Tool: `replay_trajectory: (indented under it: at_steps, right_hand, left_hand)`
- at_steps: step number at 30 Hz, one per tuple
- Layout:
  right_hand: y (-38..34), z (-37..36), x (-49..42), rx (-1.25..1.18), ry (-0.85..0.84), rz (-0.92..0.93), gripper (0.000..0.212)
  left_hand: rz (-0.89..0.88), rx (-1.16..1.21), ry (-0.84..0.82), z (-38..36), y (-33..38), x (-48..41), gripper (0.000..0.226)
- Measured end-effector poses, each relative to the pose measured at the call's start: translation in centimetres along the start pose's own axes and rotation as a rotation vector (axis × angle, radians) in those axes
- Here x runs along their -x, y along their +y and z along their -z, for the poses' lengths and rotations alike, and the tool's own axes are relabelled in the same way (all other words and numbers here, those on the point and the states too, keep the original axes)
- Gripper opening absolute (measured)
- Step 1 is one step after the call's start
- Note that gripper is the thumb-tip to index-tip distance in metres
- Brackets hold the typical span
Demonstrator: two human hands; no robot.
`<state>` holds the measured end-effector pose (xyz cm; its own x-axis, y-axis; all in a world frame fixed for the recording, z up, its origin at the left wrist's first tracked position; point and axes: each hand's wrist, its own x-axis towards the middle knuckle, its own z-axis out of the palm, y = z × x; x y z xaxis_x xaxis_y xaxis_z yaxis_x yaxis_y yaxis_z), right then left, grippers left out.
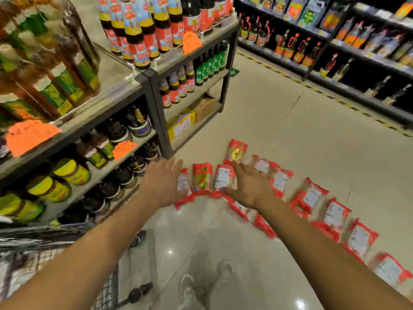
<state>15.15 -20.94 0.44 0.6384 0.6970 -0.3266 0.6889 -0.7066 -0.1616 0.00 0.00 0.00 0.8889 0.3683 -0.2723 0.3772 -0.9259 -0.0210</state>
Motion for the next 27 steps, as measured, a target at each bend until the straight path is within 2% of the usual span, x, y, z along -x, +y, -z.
replay_trajectory:
  at_steps: [2,5,10,15,17,21,27]
  right_hand:
    - [0.8,-1.3,-4.3,-0.038,0.001,0.002,0.089]
    - [2.1,-3.9,-11.5,-0.113,-0.100,0.027,0.103]
    - [5.8,-11.2,-24.5,-0.282,-0.217,-0.063,0.108]
    - [9.2,-22.4,-35.0,-0.482,-0.359,-0.192,0.085]
    - [10.5,-27.9,-38.9,-0.530,-0.388,-0.223,0.085]
    - [12.6,-38.7,-45.9,-0.648,-0.463,-0.307,0.081]
    - [15.1,-54.8,-55.9,-0.801,-0.416,-0.391,0.073]
  left_hand:
    - [0.047,0.052,-0.016,-1.4,-0.9,-3.5,0.089]
    - [0.111,0.099,-0.050,-5.1,-2.1,-9.2,0.084]
    - [0.309,0.218,-0.192,-11.5,-2.6,-19.3,0.094]
    - [0.485,0.467,-0.308,-26.5,-4.3,-30.0,0.093]
    - [0.594,0.550,-0.359,-31.0,-4.2,-33.3,0.089]
    - [0.700,0.720,-0.418,-42.1,-5.0,-38.9,0.094]
    - [0.908,1.005,-0.285,-63.7,-8.8,-44.2,0.101]
